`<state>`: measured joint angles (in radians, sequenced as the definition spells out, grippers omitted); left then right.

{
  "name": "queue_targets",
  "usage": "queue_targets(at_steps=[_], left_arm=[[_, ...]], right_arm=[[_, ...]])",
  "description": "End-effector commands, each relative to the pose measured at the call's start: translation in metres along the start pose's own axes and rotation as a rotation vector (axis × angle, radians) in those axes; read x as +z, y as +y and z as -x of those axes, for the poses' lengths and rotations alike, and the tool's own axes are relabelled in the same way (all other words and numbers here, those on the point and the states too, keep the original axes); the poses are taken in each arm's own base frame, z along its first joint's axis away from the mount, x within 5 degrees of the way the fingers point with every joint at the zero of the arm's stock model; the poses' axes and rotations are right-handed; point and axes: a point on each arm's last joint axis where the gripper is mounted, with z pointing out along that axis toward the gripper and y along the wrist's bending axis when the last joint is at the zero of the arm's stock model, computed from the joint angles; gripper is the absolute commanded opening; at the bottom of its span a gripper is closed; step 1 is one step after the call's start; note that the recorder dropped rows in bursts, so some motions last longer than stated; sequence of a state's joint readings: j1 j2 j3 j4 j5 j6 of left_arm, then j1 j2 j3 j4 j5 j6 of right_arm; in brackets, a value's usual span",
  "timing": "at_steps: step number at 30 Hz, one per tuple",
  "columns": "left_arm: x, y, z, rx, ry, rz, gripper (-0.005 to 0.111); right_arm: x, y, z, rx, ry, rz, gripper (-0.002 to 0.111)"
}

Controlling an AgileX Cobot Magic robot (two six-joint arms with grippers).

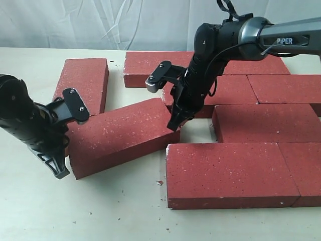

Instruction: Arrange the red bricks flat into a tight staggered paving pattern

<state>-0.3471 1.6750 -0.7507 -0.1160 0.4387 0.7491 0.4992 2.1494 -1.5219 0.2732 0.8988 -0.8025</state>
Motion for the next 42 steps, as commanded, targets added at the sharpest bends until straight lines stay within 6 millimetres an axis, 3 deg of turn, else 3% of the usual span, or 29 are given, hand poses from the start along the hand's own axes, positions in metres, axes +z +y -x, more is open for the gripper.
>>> queue_targets(at_steps=[1,14,22,26,32,42], left_arm=[[-0.006,0.013,0.020,-0.025,-0.178,0.141,0.000],[-0.017,0.026,0.003,-0.078,-0.129,0.137,0.000],[-0.016,0.026,0.003,-0.117,-0.134,0.123,0.000],[-0.016,0.031,-0.006,-0.155,-0.101,0.106,0.000],[-0.018,0.043,-0.019,-0.217,-0.082,0.116,0.000],[-0.018,0.044,-0.015,-0.260,-0.123,0.124,0.000]], right_arm=[[-0.003,0.018,0.012,0.053,-0.073,0.116,-0.001],[0.004,0.053,0.028,-0.063,-0.056,0.165,-0.001],[0.003,0.043,0.024,-0.058,-0.028,0.105,-0.001],[0.009,0.046,0.035,-0.003,-0.134,0.109,-0.001],[0.020,0.048,0.042,-0.033,-0.155,0.054,-0.001],[0.010,0.046,0.028,-0.108,-0.006,0.016,-0.001]])
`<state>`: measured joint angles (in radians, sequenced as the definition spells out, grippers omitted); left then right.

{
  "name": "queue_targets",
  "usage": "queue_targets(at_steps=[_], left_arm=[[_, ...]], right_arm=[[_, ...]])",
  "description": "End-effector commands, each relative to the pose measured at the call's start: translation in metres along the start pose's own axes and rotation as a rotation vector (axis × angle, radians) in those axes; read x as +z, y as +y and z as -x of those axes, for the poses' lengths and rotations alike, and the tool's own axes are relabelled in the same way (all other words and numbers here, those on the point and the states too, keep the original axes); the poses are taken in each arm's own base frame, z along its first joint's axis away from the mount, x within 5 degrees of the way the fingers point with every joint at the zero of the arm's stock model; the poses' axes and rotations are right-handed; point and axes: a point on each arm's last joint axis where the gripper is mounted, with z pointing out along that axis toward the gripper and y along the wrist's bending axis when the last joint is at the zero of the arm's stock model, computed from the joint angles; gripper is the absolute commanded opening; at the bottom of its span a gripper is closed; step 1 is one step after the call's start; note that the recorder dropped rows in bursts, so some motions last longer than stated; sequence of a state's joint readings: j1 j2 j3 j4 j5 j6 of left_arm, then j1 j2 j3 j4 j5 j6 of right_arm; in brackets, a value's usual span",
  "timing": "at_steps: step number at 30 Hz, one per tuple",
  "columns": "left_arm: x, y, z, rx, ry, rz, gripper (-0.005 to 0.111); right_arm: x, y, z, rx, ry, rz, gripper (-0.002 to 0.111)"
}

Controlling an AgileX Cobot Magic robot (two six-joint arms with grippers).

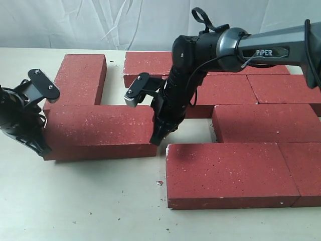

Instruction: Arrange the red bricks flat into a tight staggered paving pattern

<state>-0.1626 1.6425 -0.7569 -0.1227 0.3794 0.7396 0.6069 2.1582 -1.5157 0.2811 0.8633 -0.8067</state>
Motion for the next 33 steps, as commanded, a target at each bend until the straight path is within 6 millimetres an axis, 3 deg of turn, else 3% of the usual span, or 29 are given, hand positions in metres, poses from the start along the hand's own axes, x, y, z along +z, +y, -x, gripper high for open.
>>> queue_targets(at_steps=[1,16,21,23,26,28,29,33], left_arm=[[-0.004,-0.003,0.012,-0.099,-0.080,-0.003,0.000],[0.006,-0.006,0.009,-0.119,-0.042,-0.040,0.000],[-0.002,-0.004,0.007,-0.062,-0.032,-0.024,0.000],[-0.008,0.003,0.007,-0.090,-0.068,0.012,0.000],[-0.010,0.008,0.005,-0.211,-0.084,-0.004,0.000],[-0.008,0.012,0.000,-0.303,-0.016,-0.109,0.000],[-0.005,0.016,0.000,-0.311,0.010,-0.134,0.000],[0.000,0.020,0.007,-0.309,0.019,-0.168,0.000]], right_arm=[[-0.003,0.006,0.004,-0.008,0.019,-0.012,-0.001],[-0.015,-0.008,-0.006,0.052,0.127,-0.185,-0.001],[-0.029,-0.021,-0.020,0.114,0.149,-0.183,-0.001],[-0.046,-0.030,-0.031,0.178,0.143,-0.175,-0.001],[-0.064,-0.037,-0.044,0.290,0.100,-0.121,-0.001],[-0.073,-0.038,-0.060,0.372,0.016,-0.081,-0.001],[-0.071,-0.038,-0.068,0.340,-0.033,-0.089,-0.001],[-0.067,-0.035,-0.062,0.321,-0.121,-0.055,-0.001]])
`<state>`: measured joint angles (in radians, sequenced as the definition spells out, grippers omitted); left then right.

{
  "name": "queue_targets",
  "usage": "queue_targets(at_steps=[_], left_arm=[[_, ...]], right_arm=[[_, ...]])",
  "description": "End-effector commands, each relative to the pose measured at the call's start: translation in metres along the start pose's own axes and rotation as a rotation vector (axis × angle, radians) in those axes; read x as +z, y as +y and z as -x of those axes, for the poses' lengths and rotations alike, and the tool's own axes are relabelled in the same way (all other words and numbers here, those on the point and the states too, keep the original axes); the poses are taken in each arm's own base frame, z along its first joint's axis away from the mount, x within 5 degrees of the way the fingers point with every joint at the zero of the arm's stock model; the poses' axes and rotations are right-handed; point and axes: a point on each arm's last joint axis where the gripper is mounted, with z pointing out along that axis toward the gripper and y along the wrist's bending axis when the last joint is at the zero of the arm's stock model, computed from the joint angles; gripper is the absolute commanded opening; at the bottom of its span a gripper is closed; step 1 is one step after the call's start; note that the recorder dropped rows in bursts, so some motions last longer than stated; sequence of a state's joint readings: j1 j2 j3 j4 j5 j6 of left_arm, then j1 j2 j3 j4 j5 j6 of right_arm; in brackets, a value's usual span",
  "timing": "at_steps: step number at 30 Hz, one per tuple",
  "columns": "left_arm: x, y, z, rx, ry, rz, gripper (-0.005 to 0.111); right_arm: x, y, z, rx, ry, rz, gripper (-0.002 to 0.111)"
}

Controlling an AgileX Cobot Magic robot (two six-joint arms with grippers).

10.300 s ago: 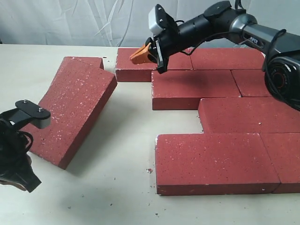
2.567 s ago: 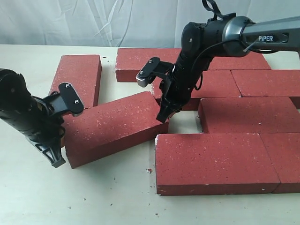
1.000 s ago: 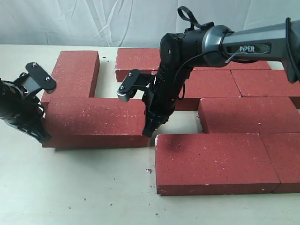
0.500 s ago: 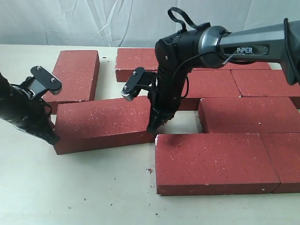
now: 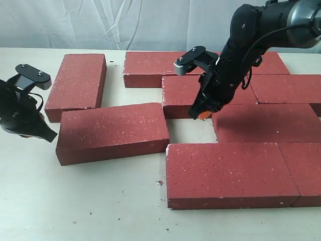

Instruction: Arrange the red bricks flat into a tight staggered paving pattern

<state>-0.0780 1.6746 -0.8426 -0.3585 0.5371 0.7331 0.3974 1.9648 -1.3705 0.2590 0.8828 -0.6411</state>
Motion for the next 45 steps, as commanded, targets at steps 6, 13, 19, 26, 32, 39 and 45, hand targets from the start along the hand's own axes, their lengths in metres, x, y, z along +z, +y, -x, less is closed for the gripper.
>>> queue_targets(at_steps=[6,13,19,26,32,39,45], left_arm=[[0.012,0.002,0.002,-0.026,0.046,-0.055,0.000],[0.012,0.001,0.003,-0.038,0.039,-0.059,0.000],[0.012,0.002,0.004,-0.041,0.034,-0.057,0.000],[0.012,0.001,0.005,-0.014,0.025,-0.059,0.000],[0.012,-0.003,0.010,-0.003,-0.032,-0.111,0.000],[0.011,-0.004,0.010,0.001,-0.036,-0.116,0.000],[0.012,-0.003,0.011,0.002,-0.044,-0.104,0.000]], right_arm=[[0.032,0.009,0.021,-0.116,-0.182,0.042,-0.001],[0.051,0.009,0.022,-0.077,-0.195,0.066,-0.001],[0.052,0.025,0.028,-0.122,-0.187,0.112,-0.001],[0.049,0.031,0.027,-0.156,-0.157,0.130,-0.001],[0.040,0.029,0.027,-0.198,-0.156,0.095,-0.001],[0.040,0.022,0.026,-0.182,-0.140,0.024,-0.001],[0.045,0.023,0.022,-0.188,-0.099,0.047,-0.001]])
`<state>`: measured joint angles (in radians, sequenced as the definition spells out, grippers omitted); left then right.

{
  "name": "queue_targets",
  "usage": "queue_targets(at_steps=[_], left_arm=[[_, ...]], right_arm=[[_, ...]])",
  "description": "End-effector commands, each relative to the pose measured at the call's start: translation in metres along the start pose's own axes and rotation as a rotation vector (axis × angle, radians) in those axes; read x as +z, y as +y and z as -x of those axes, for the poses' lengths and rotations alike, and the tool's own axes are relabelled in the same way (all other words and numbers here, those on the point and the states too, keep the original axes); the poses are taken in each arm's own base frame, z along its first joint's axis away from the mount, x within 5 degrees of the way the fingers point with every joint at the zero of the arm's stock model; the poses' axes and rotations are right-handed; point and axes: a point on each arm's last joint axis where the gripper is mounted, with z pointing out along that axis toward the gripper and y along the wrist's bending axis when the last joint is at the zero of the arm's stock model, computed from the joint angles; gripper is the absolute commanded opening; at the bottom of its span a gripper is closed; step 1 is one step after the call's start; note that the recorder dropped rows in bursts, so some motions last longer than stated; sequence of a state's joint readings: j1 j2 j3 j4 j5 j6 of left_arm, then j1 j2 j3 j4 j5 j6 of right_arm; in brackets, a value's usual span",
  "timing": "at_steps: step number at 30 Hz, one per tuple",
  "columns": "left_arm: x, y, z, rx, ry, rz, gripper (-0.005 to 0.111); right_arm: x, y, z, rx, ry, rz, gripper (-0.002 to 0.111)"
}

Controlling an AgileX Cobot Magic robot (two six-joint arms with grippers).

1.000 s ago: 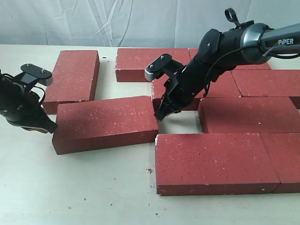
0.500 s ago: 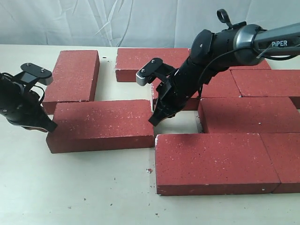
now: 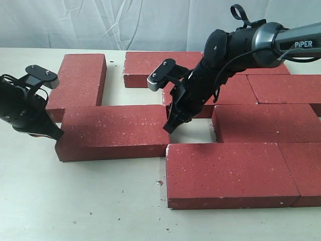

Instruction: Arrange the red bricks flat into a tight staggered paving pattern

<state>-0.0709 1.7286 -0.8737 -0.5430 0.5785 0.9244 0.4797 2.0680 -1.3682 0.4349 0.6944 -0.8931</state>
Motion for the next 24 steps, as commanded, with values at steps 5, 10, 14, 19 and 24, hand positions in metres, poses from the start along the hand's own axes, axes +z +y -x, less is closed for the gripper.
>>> queue_targets(at_steps=[5,10,14,19,24], left_arm=[[0.001,0.000,0.003,-0.020,-0.020,-0.001,0.000],[0.006,0.000,0.001,-0.029,0.000,-0.018,0.000],[0.016,0.000,-0.003,-0.018,0.036,-0.052,0.000],[0.017,0.000,-0.002,0.012,0.036,-0.061,0.000],[0.016,0.000,0.006,-0.017,-0.027,-0.069,0.000]], right_arm=[[-0.007,0.000,-0.008,-0.040,0.106,0.001,-0.001],[-0.027,-0.005,-0.008,0.003,0.137,-0.106,-0.001],[-0.039,-0.006,-0.008,0.065,0.143,-0.154,-0.001],[-0.040,-0.006,-0.007,0.067,0.128,-0.160,-0.001],[-0.040,-0.006,-0.006,0.070,0.121,-0.161,-0.001]])
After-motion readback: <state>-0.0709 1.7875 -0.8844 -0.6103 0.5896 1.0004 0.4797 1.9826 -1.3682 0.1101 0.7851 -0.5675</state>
